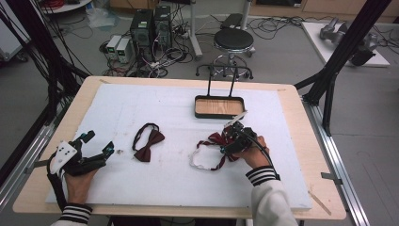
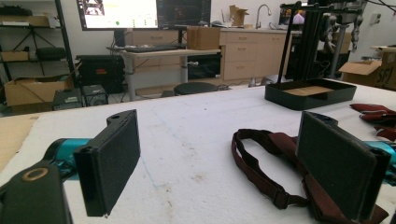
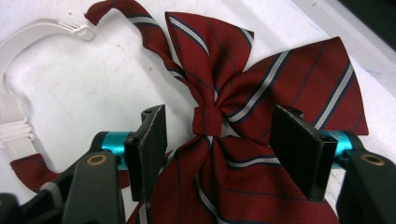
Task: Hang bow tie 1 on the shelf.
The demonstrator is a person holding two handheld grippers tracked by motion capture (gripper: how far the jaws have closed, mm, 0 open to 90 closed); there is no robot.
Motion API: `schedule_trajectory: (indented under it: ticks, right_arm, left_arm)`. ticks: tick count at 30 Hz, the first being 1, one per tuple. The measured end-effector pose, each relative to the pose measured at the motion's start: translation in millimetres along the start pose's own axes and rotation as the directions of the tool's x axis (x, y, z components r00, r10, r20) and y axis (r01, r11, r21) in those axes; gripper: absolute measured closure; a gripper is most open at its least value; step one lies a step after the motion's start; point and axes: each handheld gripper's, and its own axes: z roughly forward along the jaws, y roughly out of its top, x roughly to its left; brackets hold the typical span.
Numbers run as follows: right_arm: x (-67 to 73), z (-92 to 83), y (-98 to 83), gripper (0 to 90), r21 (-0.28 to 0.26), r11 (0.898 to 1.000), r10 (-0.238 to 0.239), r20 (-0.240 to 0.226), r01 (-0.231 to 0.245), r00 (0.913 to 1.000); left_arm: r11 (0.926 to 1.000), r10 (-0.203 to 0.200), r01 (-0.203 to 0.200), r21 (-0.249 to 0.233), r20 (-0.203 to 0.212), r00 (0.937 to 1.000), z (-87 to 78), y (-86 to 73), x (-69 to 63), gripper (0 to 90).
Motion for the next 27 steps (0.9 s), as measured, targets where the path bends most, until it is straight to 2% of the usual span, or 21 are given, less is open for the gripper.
schedule_trajectory:
  ticks: [6, 13, 27]
  right_arm:
    - [0.6, 3.3, 0.9, 43.5, 0.034, 0.999, 0.003, 0.001, -0.003, 1.0000]
    - [2.7, 5.7, 2.4, 50.3, 0.042, 0.999, 0.001, 0.001, -0.001, 1.0000]
    - [4.9, 10.6, 7.3, 73.4, 0.078, 0.997, -0.016, -0.007, 0.016, 0.9998]
  left_arm:
    - [1.0000, 0.000, 0.000, -0.001, 0.000, 1.0000, 0.0, 0.0, 0.0, 14.4]
    - [1.0000, 0.002, -0.002, -0.001, 0.002, 1.0000, -0.1, 0.0, 0.0, 14.4]
    - [1.0000, 0.001, -0.001, -0.002, 0.002, 1.0000, 0.0, 0.0, 0.0, 14.3]
